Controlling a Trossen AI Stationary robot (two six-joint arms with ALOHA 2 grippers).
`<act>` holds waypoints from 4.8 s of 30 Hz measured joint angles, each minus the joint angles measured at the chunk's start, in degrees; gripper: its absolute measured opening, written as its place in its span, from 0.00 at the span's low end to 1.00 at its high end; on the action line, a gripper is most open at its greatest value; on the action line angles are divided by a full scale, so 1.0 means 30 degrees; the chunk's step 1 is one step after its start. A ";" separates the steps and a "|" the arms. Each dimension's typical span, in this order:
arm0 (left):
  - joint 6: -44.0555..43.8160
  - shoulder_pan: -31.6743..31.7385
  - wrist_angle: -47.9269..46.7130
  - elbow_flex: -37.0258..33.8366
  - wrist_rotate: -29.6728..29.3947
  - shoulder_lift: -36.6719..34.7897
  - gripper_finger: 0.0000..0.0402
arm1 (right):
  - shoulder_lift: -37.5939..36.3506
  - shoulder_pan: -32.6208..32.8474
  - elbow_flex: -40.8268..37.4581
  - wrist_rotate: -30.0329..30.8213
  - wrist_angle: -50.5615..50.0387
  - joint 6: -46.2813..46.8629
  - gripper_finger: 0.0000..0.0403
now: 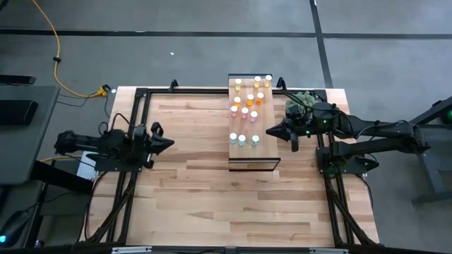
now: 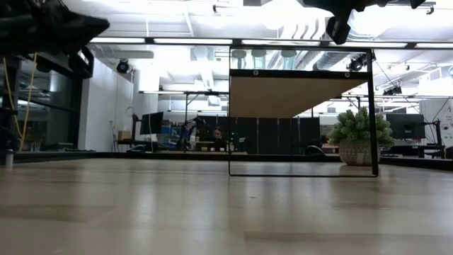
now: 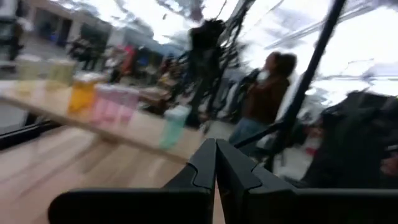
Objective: Pick and place medicine bottles onto shelf by color
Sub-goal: Return to Home Position
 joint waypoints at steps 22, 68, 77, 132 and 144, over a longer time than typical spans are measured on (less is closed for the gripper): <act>-0.0994 0.2343 -0.3345 0.0003 0.1925 -0.0009 0.00 | -0.0517 0.1596 -0.0410 -0.0066 0.0116 0.0497 0.00; -0.0991 0.2336 -0.3359 0.0003 0.1561 0.0165 0.00 | -1.5412 0.2732 -1.3653 0.2051 0.2326 -0.5640 0.00; -0.0991 0.2336 -0.3359 0.0003 0.1568 0.0165 0.00 | -1.5395 0.2732 -1.3656 0.2086 0.2302 -0.5508 0.00; -0.0991 0.2336 -0.3362 0.0003 0.1580 0.0173 0.00 | -1.5383 0.2732 -1.3668 0.2062 0.2295 -0.5508 0.00; -0.0991 0.2341 -0.3366 0.0003 0.1578 0.0173 0.00 | -1.5380 0.2729 -1.3668 0.2062 0.2295 -0.5508 0.00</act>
